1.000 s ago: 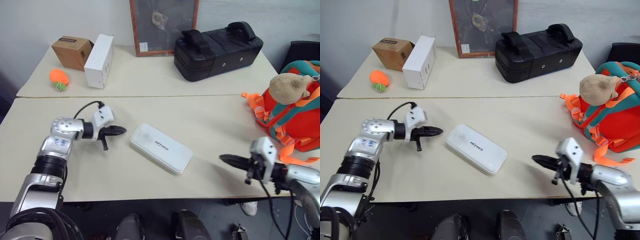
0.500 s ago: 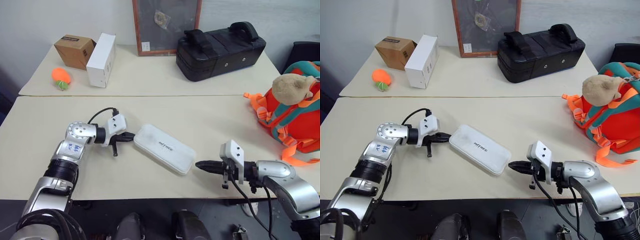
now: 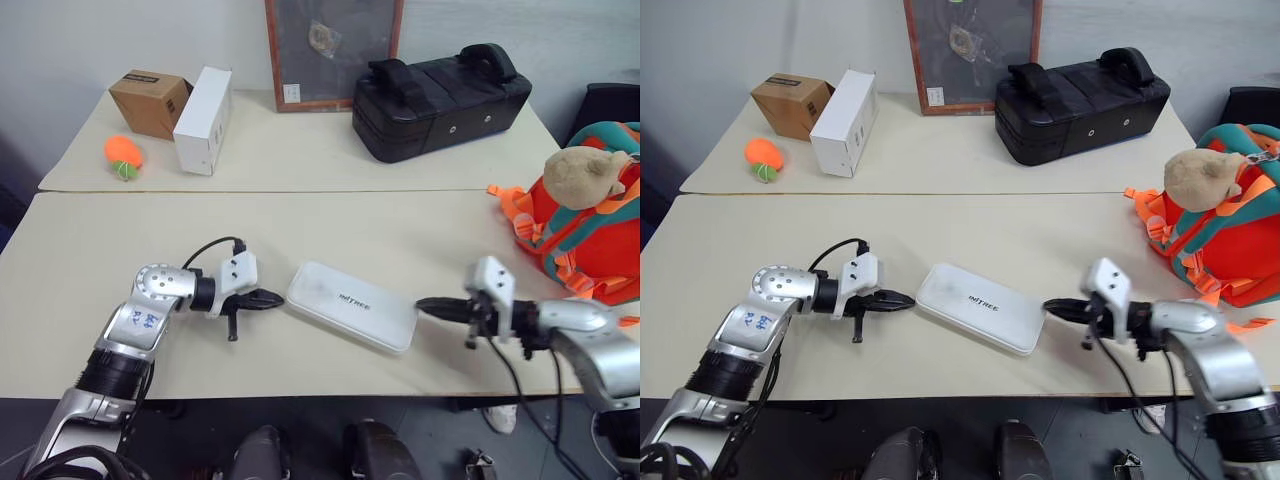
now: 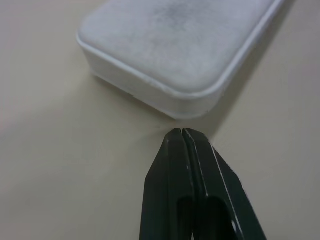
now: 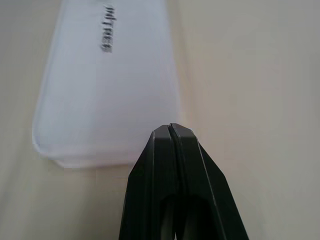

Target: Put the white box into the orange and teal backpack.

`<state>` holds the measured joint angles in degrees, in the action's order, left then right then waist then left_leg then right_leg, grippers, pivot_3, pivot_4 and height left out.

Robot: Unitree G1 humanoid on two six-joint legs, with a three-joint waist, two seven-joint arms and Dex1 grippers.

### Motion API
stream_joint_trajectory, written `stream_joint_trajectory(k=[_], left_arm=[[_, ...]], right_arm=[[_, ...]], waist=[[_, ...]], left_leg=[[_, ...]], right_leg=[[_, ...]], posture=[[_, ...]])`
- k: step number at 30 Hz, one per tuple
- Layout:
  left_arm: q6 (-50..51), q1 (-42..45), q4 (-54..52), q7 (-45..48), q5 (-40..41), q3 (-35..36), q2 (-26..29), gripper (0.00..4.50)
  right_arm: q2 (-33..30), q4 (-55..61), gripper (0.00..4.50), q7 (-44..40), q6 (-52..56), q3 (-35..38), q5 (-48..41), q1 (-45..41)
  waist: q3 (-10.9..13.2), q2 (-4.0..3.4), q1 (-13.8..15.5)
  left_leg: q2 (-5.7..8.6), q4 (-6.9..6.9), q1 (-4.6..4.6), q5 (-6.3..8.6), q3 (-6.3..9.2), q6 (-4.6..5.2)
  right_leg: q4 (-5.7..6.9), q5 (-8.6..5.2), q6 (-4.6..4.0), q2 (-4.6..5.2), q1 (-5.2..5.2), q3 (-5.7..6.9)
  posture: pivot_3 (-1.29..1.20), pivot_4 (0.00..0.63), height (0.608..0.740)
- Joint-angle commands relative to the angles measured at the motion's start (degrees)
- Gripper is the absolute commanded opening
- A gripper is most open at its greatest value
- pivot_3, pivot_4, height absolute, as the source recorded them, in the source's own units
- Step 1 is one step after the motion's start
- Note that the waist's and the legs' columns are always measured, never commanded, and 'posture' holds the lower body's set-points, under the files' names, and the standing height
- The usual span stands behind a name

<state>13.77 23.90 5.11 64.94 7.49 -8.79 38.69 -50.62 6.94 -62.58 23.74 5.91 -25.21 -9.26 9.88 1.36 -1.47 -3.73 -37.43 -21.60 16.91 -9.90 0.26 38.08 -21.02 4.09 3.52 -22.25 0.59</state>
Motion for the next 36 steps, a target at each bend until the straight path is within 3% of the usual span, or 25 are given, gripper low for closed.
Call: stream_joint_trajectory(k=[1,5,14,21,36], left_arm=[[-0.77,-0.96,-1.68,-0.52,0.83,1.92,1.03,0.02],[-2.71,0.40,1.23,-3.04,-0.25,2.77,0.59,0.02],[-5.23,7.33,7.61,-4.41,-1.18,0.43,-2.93,0.02],[1.81,3.51,-3.43,-3.89,2.57,1.32,-3.29,0.02],[3.92,-3.79,-10.12,-6.00,3.09,1.53,-1.16,0.02]], right_arm=[[-3.70,-1.30,0.00,-4.25,-1.75,4.00,-0.84,0.77],[-4.22,-0.12,0.00,-6.35,-2.93,2.73,0.02,3.96],[0.85,3.19,0.00,-3.72,-1.83,-2.70,0.82,3.89],[0.63,0.97,0.00,-3.96,-1.80,-2.41,1.37,1.12],[-1.34,-6.54,0.00,-8.04,-4.77,-3.09,4.96,-3.85]], waist=[[0.00,0.01,-0.06],[-0.01,0.01,-0.10],[0.00,0.01,-0.10],[-0.01,0.01,-0.30],[0.00,0.00,-0.07]], left_leg=[[-0.02,0.01,0.01,0.00,0.03,0.00],[-0.05,0.13,0.13,-0.04,0.06,-0.07],[-0.01,0.06,0.14,-0.10,0.03,-0.04],[-0.03,0.10,0.07,-0.09,-0.02,-0.05],[-0.03,0.10,0.15,-0.14,0.02,-0.05]], right_leg=[[-0.01,0.00,0.00,-0.01,0.02,0.02],[-0.07,0.00,-0.01,-0.04,0.12,0.04],[-0.01,0.04,0.04,-0.01,0.13,0.01],[-0.01,0.04,0.04,-0.04,0.02,-0.02],[-0.02,0.05,0.03,-0.03,0.12,-0.02]], posture=[[0.00,0.150,0.740],[0.00,0.150,0.740],[0.00,0.150,0.740],[0.00,0.150,0.740],[0.00,0.150,0.740]])
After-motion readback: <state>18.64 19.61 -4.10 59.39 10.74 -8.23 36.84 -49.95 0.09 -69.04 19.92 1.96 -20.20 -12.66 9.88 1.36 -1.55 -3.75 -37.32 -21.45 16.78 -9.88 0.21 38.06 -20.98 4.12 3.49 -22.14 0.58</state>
